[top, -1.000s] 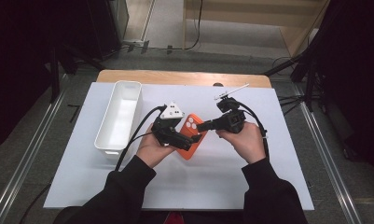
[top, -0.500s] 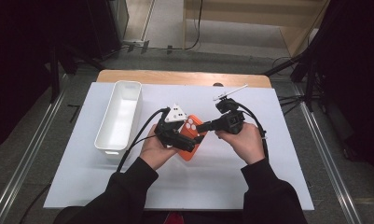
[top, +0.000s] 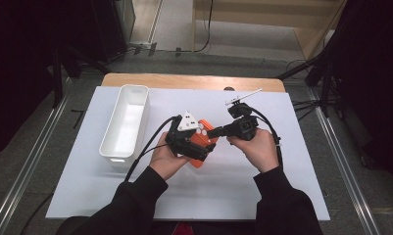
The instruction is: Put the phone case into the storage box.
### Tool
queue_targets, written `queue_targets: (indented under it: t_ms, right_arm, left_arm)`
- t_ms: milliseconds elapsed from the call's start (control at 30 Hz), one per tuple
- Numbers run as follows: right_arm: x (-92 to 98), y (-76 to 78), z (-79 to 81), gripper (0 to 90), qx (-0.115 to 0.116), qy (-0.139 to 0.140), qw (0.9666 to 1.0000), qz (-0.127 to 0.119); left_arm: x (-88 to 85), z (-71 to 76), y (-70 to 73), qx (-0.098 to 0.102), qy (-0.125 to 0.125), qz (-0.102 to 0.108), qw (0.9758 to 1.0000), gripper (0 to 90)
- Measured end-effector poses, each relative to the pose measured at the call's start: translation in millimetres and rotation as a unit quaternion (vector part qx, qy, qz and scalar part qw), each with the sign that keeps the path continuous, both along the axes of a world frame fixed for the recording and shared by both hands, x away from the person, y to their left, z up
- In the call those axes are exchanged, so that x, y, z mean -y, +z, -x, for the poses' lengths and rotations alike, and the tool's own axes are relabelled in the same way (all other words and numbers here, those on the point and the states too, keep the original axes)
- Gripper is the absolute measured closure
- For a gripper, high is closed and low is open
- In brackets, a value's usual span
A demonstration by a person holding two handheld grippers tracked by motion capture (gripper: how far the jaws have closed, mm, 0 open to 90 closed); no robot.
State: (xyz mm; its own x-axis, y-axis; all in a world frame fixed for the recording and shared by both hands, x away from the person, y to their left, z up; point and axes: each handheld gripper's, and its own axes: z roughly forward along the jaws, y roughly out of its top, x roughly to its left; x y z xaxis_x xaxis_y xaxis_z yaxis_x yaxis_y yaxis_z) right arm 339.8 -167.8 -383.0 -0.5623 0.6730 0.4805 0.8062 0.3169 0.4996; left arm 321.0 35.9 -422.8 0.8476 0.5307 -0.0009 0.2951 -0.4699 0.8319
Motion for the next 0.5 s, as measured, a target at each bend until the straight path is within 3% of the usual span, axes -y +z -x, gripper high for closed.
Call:
queue_targets:
  t_ms: [500]
  right_arm:
    - [-1.9, 0.6, 1.4, 74.4, -0.002, 0.001, 1.0000, -0.001]
  left_arm:
    - [2.6, -1.8, -7.0, -0.007, 0.013, 0.003, 0.9999, 2.3]
